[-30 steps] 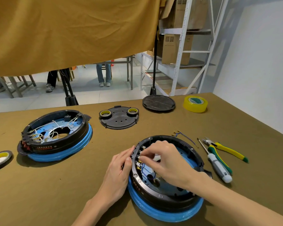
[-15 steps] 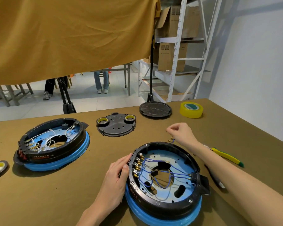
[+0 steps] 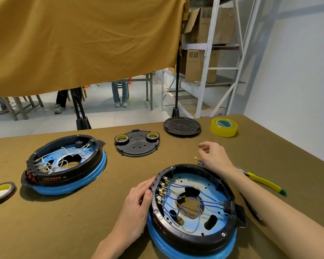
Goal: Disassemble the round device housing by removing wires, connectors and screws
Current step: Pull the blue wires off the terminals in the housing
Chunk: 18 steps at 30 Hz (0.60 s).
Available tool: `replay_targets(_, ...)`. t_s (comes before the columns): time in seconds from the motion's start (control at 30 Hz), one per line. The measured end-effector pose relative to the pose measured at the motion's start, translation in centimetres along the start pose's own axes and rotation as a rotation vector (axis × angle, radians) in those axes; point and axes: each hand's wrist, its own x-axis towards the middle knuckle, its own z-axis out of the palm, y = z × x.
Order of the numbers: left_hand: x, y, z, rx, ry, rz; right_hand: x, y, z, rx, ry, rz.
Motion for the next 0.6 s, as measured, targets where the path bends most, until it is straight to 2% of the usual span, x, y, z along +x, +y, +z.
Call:
replay_targets(0.1, 0.0, 0.1, 0.0, -0.010, 0.004, 0.009, -1.8, -1.6, -1.0, 0.041, 0.000, -0.093)
replay_targets(0.23, -0.1, 0.3, -0.1, 0.001, 0.012, 0.009, -6.0, -4.0, -0.4, 0.047, -0.142, -0.262)
replay_targets(0.4, -0.2, 0.3, -0.1, 0.007, 0.008, 0.007, -10.5, -6.0, 1.6, -0.012, -0.095, -0.408)
replay_targets(0.5, -0.2, 0.2, 0.0, 0.005, 0.014, 0.018, -11.2, -6.8, 2.3, -0.024, -0.203, -0.428)
replay_targets(0.6, -0.1, 0.1, 0.0, -0.001, 0.013, 0.023, -11.2, -6.9, 2.5, -0.044, -0.222, -0.445)
